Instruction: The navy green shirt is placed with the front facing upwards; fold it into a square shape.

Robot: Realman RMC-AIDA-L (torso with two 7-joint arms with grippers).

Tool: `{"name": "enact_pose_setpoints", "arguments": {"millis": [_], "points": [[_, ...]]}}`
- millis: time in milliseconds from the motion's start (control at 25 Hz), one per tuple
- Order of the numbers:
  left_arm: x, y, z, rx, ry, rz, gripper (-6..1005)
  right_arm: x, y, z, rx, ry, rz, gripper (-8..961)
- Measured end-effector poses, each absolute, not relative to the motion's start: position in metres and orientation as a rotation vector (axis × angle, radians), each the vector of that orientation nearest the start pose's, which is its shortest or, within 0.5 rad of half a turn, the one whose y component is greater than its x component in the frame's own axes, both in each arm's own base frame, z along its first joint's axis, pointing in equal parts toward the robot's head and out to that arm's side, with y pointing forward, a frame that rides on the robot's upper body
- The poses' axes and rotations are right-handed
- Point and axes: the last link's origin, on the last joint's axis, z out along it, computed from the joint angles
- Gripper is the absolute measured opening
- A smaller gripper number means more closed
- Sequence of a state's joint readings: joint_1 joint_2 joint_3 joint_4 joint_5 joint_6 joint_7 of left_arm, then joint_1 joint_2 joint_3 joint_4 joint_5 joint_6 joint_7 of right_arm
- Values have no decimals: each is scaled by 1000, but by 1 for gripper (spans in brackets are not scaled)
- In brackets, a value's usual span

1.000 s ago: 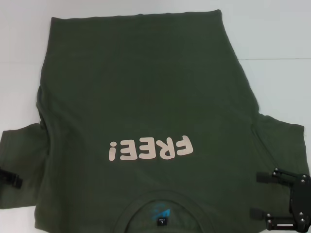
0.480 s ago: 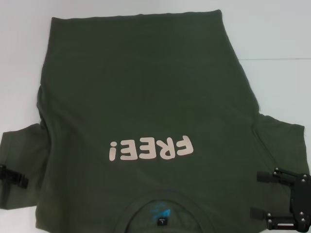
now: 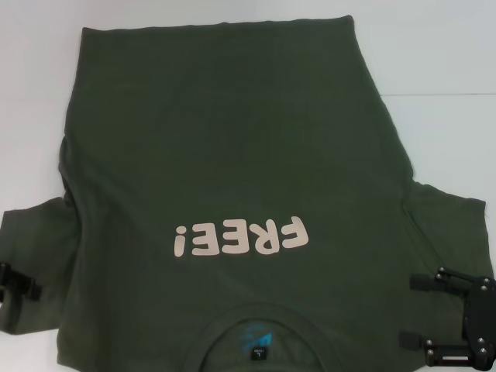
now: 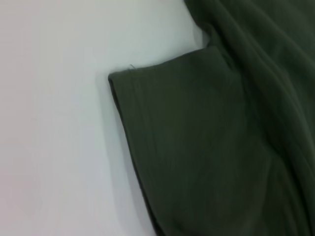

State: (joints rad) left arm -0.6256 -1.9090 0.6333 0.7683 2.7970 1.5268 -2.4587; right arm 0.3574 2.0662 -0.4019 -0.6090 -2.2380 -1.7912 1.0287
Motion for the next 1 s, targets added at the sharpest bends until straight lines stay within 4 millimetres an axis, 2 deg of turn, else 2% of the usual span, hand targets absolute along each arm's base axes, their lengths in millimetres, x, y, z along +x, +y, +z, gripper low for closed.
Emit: {"name": "enact_pose_setpoints", "arguments": {"millis": [200,440,640,840,1000], "points": [[-349,339,85,-2080,-1794,288,657,326,243,12,-2736,501,704,941],[-348,340,87,-2080,-1789,285,446,326,244,12,-2737,499,704,941],[-347,341,90,-2071,-1778,278,208,326,244,12,-2737,500,704,941],[-347,342,90,-2069,-1777,277,80,326,244,12,-2738,501,706,941],[-346,342,90,-2072,-1776,283,80,326,244,12,-2738,502,706,941]]}}
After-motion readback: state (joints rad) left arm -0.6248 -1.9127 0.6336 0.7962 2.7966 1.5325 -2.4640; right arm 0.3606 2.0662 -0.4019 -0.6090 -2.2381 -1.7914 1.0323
